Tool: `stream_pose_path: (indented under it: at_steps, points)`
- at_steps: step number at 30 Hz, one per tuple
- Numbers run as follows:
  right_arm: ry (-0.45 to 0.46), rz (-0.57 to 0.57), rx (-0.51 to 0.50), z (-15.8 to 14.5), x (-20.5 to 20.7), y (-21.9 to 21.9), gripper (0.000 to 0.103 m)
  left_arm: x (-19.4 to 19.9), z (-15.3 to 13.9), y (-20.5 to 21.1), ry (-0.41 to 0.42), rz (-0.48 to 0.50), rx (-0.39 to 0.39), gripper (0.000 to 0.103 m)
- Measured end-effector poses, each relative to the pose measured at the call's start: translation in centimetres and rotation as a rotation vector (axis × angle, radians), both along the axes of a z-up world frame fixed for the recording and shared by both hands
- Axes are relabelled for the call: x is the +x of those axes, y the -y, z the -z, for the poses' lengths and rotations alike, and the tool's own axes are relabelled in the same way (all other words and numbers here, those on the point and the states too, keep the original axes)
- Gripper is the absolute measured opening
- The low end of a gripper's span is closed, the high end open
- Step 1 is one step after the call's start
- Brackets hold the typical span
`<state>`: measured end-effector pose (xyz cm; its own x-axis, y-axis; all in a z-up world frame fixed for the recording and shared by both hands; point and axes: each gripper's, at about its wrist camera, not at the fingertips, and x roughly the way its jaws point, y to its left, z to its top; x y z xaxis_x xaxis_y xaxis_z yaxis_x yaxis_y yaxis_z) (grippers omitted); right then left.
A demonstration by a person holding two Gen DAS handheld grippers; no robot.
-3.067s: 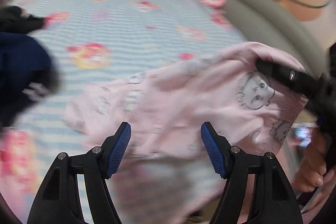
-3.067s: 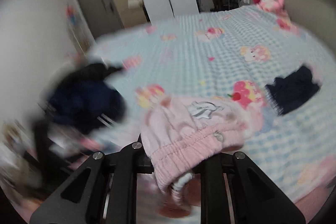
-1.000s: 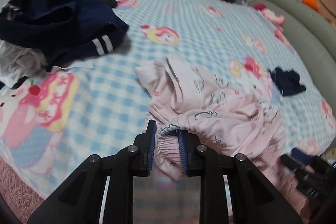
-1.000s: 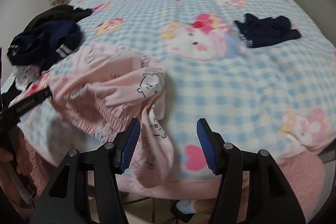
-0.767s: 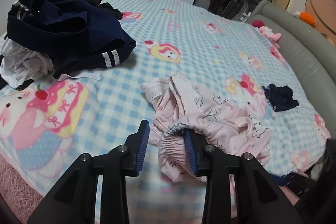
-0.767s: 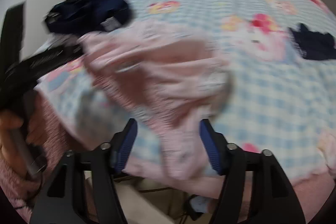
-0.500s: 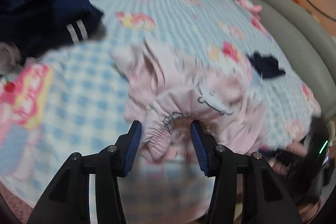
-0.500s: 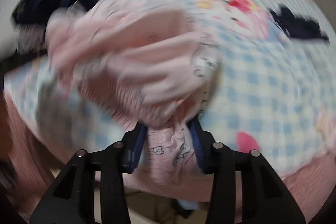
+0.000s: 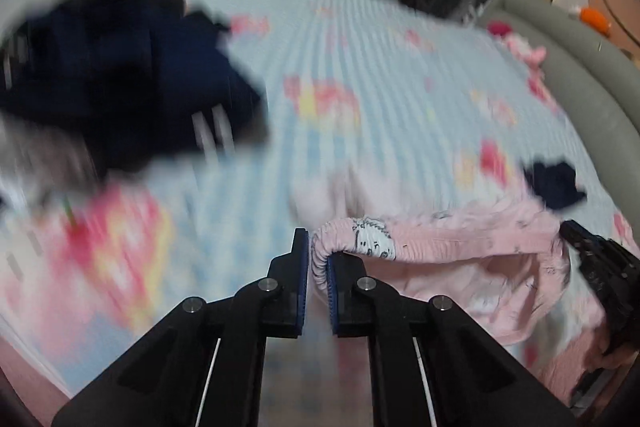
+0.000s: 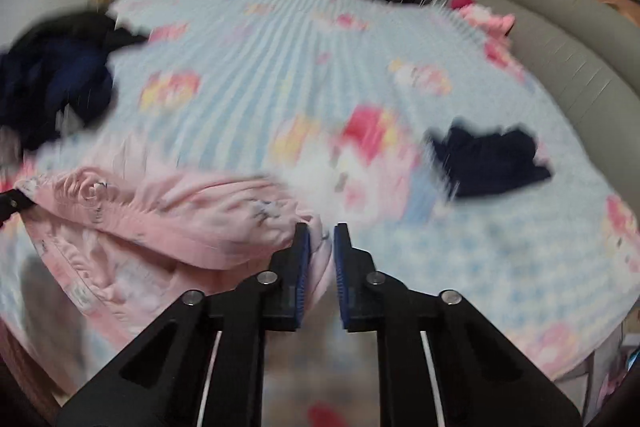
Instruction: Fold clothes
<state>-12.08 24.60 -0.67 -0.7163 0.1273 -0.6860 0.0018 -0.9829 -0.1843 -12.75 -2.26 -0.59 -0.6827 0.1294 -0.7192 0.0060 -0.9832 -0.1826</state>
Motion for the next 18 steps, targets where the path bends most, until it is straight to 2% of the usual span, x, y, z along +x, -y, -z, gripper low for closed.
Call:
stream_pose_path:
  at_steps: [1, 3, 6, 8, 9, 11, 13, 16, 17, 18]
  points:
    - [-0.039, 0.014, -0.001, -1.9, -0.9, -0.5, 0.009, -0.6, -1.9, 0.1, -0.032, 0.006, -0.012, 0.009]
    - [-0.036, -0.028, -0.052, -3.2, -1.2, -0.4, 0.009, -1.9, -5.7, 0.3, -0.097, 0.019, -0.037, 0.009]
    - [0.007, -0.126, -0.153, -3.9, -0.8, 0.2, 0.013, -1.8, -6.8, 0.6, -0.095, 0.051, -0.03, 0.009]
    - [0.036, -0.191, -0.22, -4.3, -0.6, 0.6, 0.043, -0.8, -5.1, 0.5, -0.056, 0.068, -0.002, 0.009]
    - [0.051, -0.224, -0.254, -4.5, -0.5, 0.8, 0.049, -0.2, -3.7, 0.4, -0.036, 0.065, 0.0, 0.009]
    - [0.095, -0.283, -0.287, -3.9, -0.2, 1.8, 0.052, 0.8, -0.9, 0.3, 0.003, 0.056, -0.006, 0.009]
    - [0.177, -0.322, -0.22, -0.1, 0.2, 4.5, 0.052, 1.7, 2.1, 0.8, 0.052, 0.034, 0.008, 0.009]
    - [0.264, -0.35, -0.104, 4.7, 0.5, 7.8, 0.052, 2.9, 5.4, 2.0, 0.091, 0.007, 0.109, 0.01]
    - [0.267, -0.343, -0.069, 5.9, 0.4, 8.5, 0.052, 3.0, 6.1, 2.3, 0.099, 0.004, 0.128, 0.014]
    - [0.262, -0.321, -0.032, 6.9, 0.2, 9.1, 0.053, 3.0, 6.8, 2.6, 0.106, 0.001, 0.141, 0.026]
